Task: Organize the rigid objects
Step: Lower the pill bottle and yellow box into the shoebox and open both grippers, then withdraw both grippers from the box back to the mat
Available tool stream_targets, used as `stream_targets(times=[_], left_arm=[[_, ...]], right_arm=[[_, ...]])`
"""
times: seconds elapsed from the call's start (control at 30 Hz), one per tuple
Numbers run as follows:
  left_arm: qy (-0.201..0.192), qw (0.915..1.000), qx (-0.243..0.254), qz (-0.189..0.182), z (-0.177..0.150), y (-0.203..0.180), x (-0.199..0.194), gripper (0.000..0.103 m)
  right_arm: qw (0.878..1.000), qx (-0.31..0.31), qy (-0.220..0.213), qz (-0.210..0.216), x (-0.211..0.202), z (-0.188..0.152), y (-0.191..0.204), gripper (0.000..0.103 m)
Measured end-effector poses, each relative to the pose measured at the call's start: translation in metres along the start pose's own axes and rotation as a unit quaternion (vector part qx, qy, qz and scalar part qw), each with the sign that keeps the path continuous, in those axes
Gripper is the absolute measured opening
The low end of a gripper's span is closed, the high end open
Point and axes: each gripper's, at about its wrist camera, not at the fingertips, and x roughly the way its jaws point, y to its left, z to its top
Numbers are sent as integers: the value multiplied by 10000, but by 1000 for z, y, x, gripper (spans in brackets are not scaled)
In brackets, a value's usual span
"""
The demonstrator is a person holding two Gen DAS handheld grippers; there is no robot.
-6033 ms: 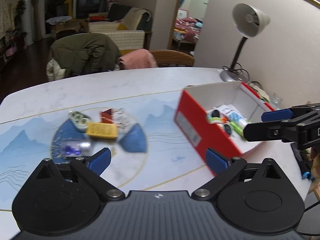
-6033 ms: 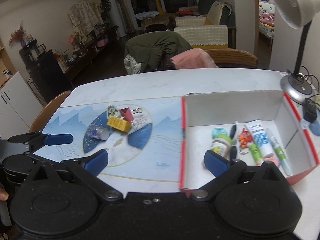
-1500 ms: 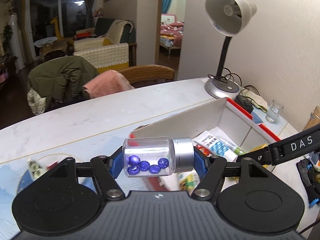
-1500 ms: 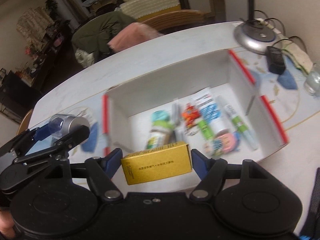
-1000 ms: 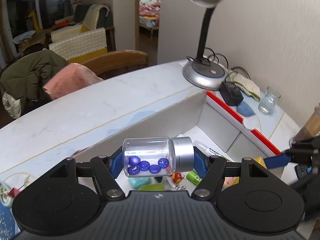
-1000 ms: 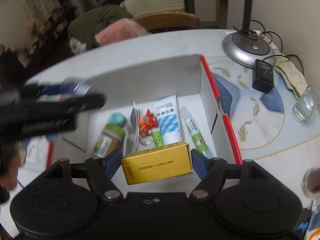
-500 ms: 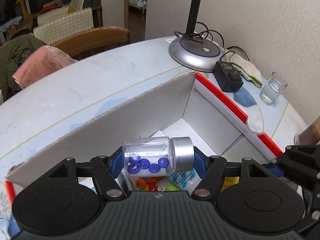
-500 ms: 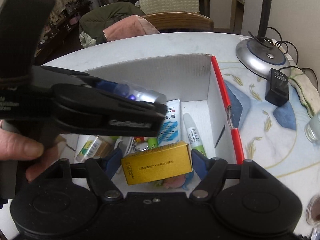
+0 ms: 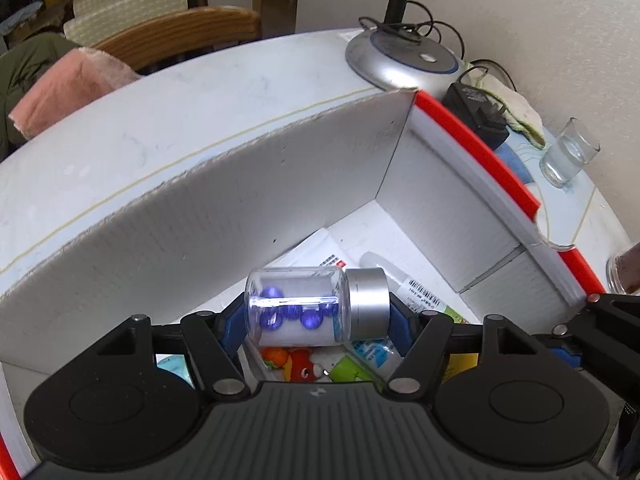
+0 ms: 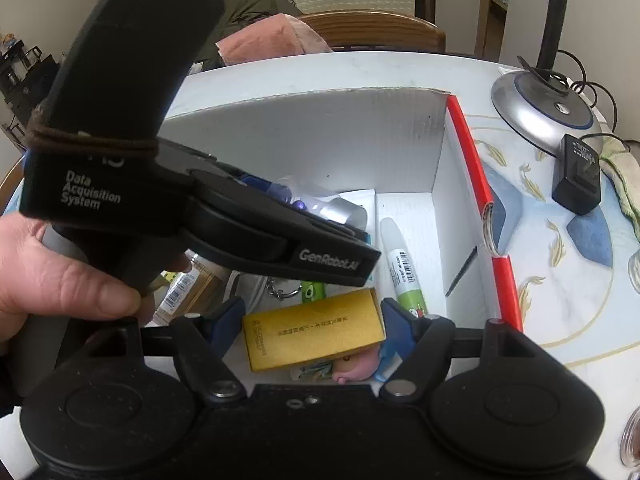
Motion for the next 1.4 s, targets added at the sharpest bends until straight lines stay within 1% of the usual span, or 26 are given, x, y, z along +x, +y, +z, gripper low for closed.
stream_targets(times=[0.27, 0.4, 0.57, 0.7, 0.9, 1.0, 1.07, 1.4], left_arm=[[55, 10000, -58, 44, -2, 2, -2, 69], [-23, 9999, -117, 9, -5, 4, -10, 69], [-184, 9998, -127, 1, -7, 6, -25, 70], [-326, 9994, -96, -8, -11, 4, -40, 72], [-539, 9985, -98, -4, -18, 0, -66, 72], [-646, 9979, -83, 38, -25, -1, -82, 72], [-711, 9974, -121, 41, -30, 0, -92, 72], [-1094, 9936, -251, 158, -60, 12, -149, 72]], right_arm=[[9998, 98, -9, -179, -1, 0, 1, 74], [9997, 131, -40, -220, -5, 1, 2, 74], [9995, 128, -126, -246, -15, 1, 5, 78], [9995, 55, -191, -256, -26, -2, 9, 81], [9993, 28, -282, -225, -43, -8, 10, 83], [9992, -7, -366, -184, -53, -11, 11, 85], [9989, -64, -446, -142, -60, -14, 14, 88], [9964, -339, -782, 47, -94, -24, 33, 94]])
